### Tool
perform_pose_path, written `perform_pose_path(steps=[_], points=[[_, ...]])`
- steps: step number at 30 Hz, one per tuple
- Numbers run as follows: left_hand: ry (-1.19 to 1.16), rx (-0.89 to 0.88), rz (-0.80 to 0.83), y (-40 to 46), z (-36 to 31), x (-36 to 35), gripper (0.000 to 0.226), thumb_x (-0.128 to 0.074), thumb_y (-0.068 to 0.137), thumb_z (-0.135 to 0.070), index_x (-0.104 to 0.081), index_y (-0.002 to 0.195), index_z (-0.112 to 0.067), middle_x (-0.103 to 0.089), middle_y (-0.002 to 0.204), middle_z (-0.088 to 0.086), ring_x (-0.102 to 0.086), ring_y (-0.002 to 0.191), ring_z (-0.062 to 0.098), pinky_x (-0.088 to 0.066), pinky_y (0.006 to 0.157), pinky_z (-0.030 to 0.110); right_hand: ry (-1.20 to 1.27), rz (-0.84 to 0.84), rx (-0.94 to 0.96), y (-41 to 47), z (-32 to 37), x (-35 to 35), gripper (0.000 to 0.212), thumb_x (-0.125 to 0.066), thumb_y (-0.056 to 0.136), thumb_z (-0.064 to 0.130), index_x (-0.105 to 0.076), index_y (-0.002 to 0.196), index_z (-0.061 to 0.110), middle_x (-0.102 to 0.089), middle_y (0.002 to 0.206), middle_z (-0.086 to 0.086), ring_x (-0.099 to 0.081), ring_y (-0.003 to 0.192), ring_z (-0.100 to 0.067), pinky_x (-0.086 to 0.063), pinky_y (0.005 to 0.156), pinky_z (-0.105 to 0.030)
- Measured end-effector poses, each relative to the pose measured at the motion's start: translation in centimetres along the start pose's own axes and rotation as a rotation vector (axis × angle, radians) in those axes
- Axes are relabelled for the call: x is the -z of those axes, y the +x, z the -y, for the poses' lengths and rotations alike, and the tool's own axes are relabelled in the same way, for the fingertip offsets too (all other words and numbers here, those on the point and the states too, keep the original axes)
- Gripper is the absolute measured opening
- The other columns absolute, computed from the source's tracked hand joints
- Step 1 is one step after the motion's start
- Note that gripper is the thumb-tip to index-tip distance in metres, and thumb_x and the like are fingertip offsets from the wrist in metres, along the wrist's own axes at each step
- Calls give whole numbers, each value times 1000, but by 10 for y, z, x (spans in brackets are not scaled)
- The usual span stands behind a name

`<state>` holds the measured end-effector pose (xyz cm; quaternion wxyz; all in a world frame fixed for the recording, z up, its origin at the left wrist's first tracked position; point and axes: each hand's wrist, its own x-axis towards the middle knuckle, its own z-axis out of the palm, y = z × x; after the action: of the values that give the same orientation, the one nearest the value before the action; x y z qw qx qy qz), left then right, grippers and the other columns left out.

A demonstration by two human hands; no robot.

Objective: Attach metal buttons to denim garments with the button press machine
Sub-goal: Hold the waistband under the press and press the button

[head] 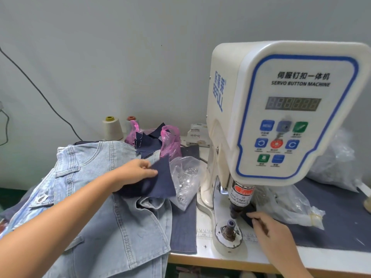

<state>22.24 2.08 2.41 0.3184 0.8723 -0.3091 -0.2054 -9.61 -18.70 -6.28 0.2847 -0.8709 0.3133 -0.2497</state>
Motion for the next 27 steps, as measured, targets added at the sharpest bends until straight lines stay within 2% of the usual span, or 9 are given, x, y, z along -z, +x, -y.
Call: perform_pose_path(steps=[2,4,7,11,13,16,20,22,27], points=[[-412,39,-56,-3,-1,6,8,-60,94,-21,-61,90,-14,-70,88,4,-66,76,20,-49,68,28,-4,8,-2,1,0,0,28,-63,87,9,-64,88,37,-67,68,9,-60,64,-5,-42,63,-11],[-606,66,-199,-2,2,10,5,-56,97,-14,-61,98,-15,-71,93,8,-67,78,23,-52,68,31,-5,4,-1,0,0,0,27,-64,87,8,-66,89,35,-67,69,10,-60,64,-5,-42,63,-9],[-745,127,-398,0,12,7,13,-50,96,-3,-56,101,-14,-67,90,9,-64,79,23,-49,67,32,-8,-10,-7,0,1,0,25,-64,87,7,-67,90,32,-65,65,11,-59,62,-4,-41,61,-8],[-812,157,-491,3,24,5,35,-36,89,11,-48,110,-14,-59,95,12,-56,82,25,-41,66,33,2,-10,-3,-1,3,1,27,-65,86,7,-65,88,34,-61,57,12,-58,61,-2,-41,58,-9],[-775,154,-492,5,24,5,42,-34,87,11,-45,117,-16,-59,95,9,-54,86,26,-40,65,33,5,-4,-10,-1,3,1,25,-64,87,9,-66,88,34,-61,56,10,-58,60,-3,-41,59,-12],[-584,145,-430,9,25,1,47,-35,86,10,-41,125,-16,-58,102,11,-53,90,28,-40,59,29,20,-6,-3,-1,3,1,33,-64,87,9,-61,85,41,-60,55,7,-57,62,-4,-41,59,-16],[-453,133,-479,13,27,1,47,-33,83,9,-43,122,-15,-59,108,14,-54,97,30,-42,72,34,27,-16,15,0,2,0,34,-65,86,7,-60,85,41,-59,53,6,-56,66,-2,-40,58,-17],[-375,122,-539,16,22,2,52,-31,82,9,-45,125,-17,-57,107,8,-51,96,28,-40,69,32,39,-20,14,-1,1,-1,34,-65,86,6,-61,85,40,-60,54,5,-56,64,-3,-39,55,-15],[43,-33,-479,37,1,10,49,-37,82,10,-60,120,-13,-64,114,14,-56,105,33,-42,81,33,33,4,-44,1,-4,1,28,-68,83,4,-68,84,32,-60,52,7,-57,61,-3,-41,55,-11]])
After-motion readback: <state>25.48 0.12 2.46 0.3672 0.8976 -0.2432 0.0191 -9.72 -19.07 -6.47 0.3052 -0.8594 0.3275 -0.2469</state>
